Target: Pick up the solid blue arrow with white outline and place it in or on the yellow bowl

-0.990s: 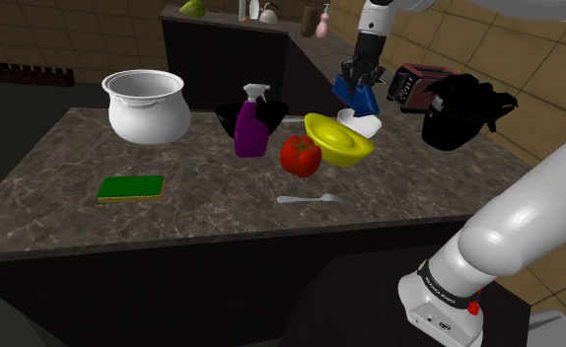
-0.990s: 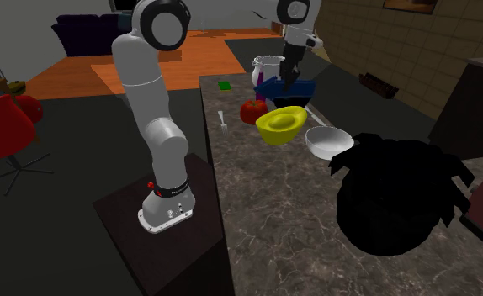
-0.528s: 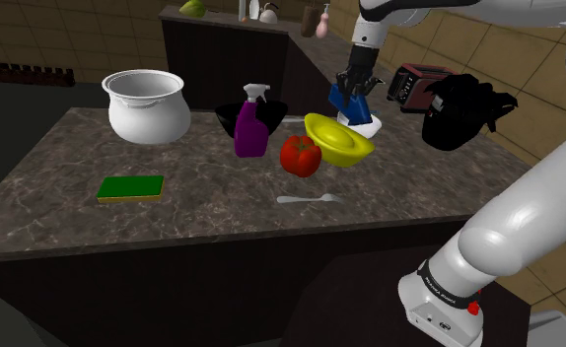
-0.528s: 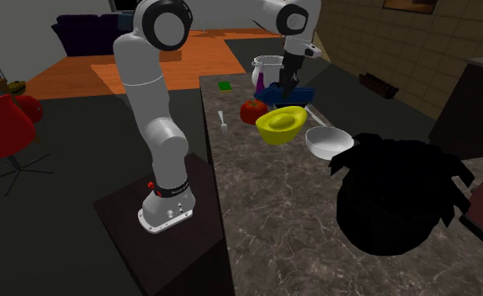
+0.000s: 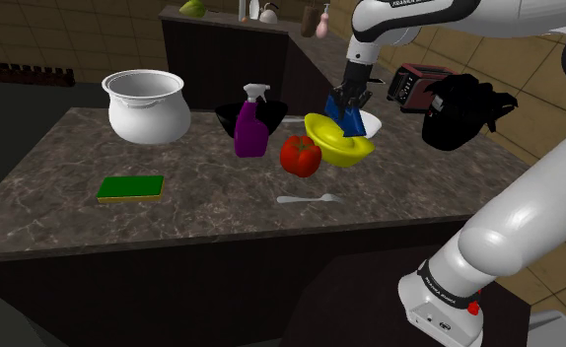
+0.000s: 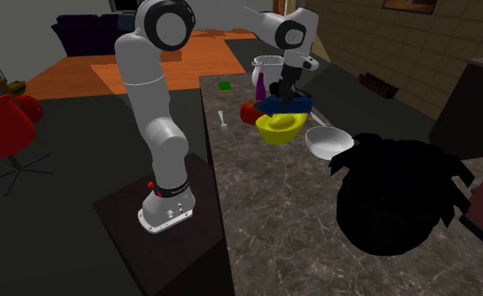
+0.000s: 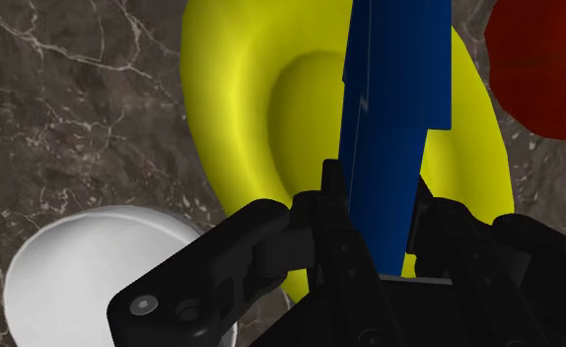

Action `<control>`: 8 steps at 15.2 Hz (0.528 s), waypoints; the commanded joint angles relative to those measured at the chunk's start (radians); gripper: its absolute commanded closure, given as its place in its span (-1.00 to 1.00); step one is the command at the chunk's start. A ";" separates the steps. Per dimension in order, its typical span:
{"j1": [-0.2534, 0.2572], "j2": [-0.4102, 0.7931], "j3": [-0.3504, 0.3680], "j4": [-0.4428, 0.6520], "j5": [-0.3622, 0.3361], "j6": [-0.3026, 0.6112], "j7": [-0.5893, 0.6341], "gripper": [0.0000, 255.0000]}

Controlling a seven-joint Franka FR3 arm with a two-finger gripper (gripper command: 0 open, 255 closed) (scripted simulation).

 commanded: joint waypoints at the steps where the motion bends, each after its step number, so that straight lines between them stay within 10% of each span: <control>1: -0.001 0.001 -0.001 -0.007 0.000 0.009 -0.002 1.00; 7: -0.001 0.001 -0.001 -0.007 0.000 0.009 -0.002 1.00; 8: -0.001 0.001 -0.001 -0.007 0.000 0.009 -0.002 -1.00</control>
